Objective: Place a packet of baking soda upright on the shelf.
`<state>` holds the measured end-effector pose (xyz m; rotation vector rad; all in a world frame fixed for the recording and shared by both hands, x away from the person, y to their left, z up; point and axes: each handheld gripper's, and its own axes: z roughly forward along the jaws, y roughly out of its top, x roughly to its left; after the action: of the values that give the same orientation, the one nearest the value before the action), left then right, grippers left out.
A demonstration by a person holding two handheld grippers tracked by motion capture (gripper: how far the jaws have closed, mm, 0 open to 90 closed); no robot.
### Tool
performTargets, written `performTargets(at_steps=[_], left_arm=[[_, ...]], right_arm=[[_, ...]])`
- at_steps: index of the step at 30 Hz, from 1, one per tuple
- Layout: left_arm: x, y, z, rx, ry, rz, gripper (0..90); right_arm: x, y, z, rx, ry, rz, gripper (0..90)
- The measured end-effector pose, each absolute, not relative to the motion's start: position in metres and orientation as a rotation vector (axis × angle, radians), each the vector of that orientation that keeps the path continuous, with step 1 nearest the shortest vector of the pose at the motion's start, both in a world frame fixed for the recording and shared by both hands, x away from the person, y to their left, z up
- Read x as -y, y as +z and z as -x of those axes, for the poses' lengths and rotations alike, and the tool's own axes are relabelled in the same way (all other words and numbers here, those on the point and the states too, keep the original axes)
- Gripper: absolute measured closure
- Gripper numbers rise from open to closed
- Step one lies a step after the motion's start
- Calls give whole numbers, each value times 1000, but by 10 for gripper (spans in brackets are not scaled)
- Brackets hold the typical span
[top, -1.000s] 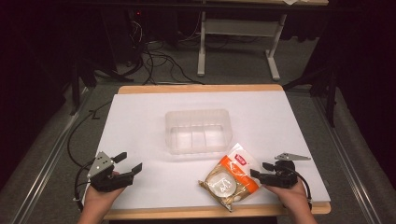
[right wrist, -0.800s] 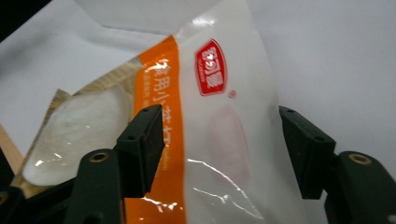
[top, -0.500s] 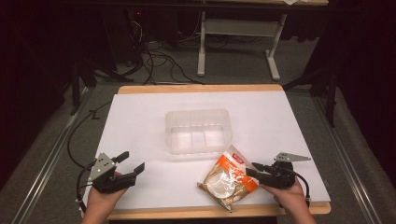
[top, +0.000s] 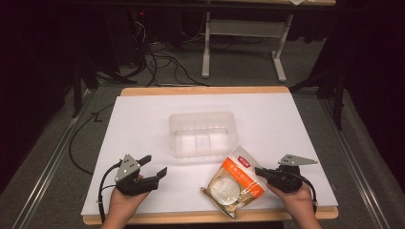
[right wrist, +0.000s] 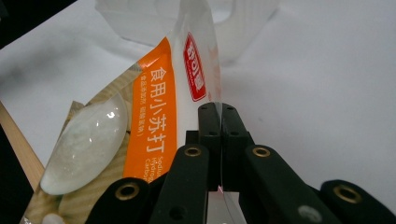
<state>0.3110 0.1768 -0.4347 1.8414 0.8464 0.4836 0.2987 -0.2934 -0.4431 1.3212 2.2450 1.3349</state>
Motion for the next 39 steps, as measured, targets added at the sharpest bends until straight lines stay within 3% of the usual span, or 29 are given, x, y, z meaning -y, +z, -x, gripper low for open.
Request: performTargets(at_steps=[9,28,39], left_arm=[[-187,-433,-309,-874,483,-1800,276],[-187,-432,-309,-820,473,-1823,276],[-184,-433,-309,-799,469,-1837,276]], right_arm=[[299,-429,-294,-2167,1431,-1288,900],[361,-403,-275,-1809,1361,-1394,900],[344,-375,-277,-1695,1304,-1314,900]])
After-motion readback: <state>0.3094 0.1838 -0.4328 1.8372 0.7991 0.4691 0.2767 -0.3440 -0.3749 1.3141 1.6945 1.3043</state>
